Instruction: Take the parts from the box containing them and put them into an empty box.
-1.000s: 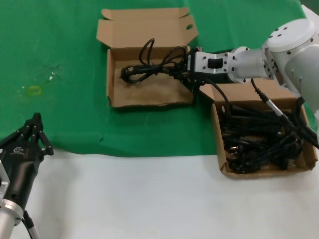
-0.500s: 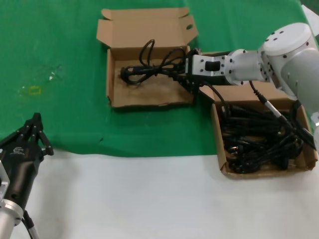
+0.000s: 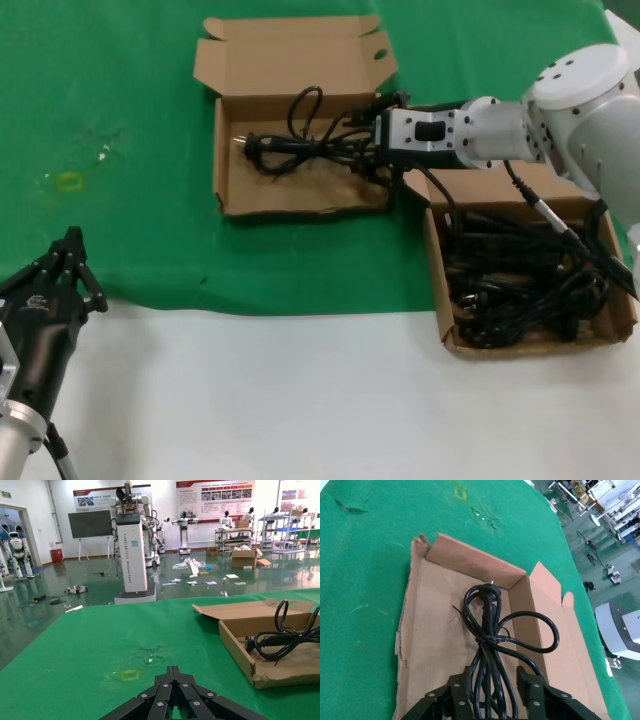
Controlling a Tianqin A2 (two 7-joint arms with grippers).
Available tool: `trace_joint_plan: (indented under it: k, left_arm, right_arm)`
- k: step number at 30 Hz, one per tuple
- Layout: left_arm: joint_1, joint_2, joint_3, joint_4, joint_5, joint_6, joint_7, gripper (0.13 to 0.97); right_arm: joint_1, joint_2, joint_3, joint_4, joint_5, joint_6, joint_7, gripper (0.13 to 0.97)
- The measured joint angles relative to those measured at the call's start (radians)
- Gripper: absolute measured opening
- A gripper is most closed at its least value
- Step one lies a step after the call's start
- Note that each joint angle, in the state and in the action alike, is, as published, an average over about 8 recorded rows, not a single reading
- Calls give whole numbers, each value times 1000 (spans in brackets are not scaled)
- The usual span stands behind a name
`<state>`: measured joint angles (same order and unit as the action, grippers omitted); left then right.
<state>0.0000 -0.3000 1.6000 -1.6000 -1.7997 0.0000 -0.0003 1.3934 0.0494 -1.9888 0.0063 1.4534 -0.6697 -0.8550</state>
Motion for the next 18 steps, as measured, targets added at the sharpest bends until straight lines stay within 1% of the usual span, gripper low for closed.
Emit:
trace_joint_plan:
  k: [1, 9, 10, 18]
  left_arm:
    - [0, 0, 0, 0, 0, 0, 0, 144]
    - [0, 0, 0, 0, 0, 0, 0, 144]
    - [0, 0, 0, 0, 0, 0, 0, 144]
    - [0, 0, 0, 0, 0, 0, 0, 159]
  right_arm:
    - [0, 0, 0, 0, 0, -1, -1, 282]
    - [1, 2, 1, 0, 1, -2, -2, 442]
    - [1, 2, 1, 0, 1, -2, -2, 442]
    - [1, 2, 1, 0, 1, -2, -2, 662]
